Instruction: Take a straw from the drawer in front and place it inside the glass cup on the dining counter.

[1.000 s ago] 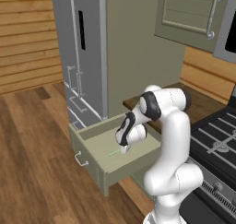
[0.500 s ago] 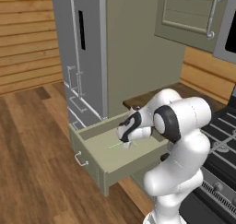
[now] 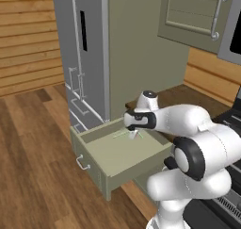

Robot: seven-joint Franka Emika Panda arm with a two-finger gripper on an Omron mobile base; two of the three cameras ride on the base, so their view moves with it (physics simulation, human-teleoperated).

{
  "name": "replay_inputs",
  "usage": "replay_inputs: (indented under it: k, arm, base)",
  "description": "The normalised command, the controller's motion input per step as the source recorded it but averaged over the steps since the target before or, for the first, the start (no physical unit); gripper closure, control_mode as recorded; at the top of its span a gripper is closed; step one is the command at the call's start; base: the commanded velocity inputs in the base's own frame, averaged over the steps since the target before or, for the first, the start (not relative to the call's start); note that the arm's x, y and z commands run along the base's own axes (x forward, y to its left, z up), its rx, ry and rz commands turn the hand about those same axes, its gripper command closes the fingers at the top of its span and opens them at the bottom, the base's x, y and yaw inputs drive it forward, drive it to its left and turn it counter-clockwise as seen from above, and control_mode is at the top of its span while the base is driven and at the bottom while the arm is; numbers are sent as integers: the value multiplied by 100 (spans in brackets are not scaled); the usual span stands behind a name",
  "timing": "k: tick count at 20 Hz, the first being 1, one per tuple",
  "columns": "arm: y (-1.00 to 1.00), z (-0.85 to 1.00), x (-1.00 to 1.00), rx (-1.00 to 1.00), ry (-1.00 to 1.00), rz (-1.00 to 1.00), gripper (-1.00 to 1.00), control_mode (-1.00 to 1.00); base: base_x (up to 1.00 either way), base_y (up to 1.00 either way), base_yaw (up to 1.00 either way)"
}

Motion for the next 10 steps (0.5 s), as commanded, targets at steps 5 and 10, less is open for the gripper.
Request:
replay_inputs:
  k: [5,10]
  arm:
    - [10,100,-4,3,4,-8,100,-100]
    - [1,100,-36,4,11,-16,100,-100]
  base:
    - [0,0,0]
    - [0,0,0]
